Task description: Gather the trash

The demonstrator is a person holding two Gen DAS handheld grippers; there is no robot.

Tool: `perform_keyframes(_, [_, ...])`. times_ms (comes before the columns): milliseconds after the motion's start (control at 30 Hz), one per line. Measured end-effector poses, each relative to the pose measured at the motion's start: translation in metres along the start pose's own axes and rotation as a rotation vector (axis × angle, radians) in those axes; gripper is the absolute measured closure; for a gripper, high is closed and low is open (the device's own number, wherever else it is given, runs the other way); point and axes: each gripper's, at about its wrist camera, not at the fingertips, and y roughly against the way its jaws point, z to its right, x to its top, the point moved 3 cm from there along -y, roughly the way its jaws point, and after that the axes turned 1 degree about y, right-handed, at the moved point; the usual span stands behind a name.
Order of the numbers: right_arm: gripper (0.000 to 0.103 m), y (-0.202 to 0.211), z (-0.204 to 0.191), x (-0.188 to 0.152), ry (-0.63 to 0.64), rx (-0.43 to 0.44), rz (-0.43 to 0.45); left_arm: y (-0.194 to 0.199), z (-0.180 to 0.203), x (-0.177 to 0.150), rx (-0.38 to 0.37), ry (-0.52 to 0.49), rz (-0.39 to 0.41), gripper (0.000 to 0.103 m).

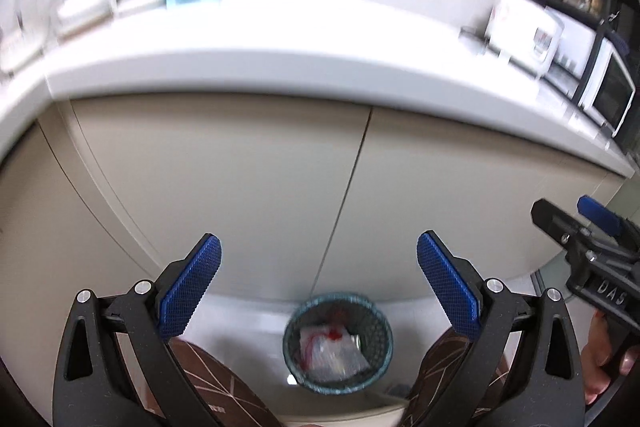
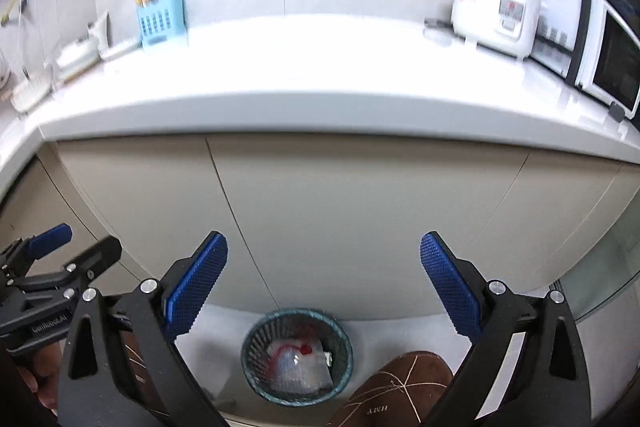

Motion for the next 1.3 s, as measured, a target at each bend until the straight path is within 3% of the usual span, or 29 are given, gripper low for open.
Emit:
perform_keyframes(233, [0.01, 0.053, 0.0, 0.031, -0.006, -0.019, 0.075, 0.058, 0.011, 0.043, -0.002, -0.016, 0.086, 0.006])
perform_keyframes(467, [0.01, 0.082, 0.005, 0.043, -0.025, -0.033, 0.111, 0.085, 0.02, 0.056, -0.017, -0.025, 0.115, 0.006])
perform_keyframes(1300, [0.01, 0.085, 0.0, 0.046, -0.005, -0.038, 0.106, 0.081, 0.014, 0.056, -0.006, -0.03, 0.081, 0.006])
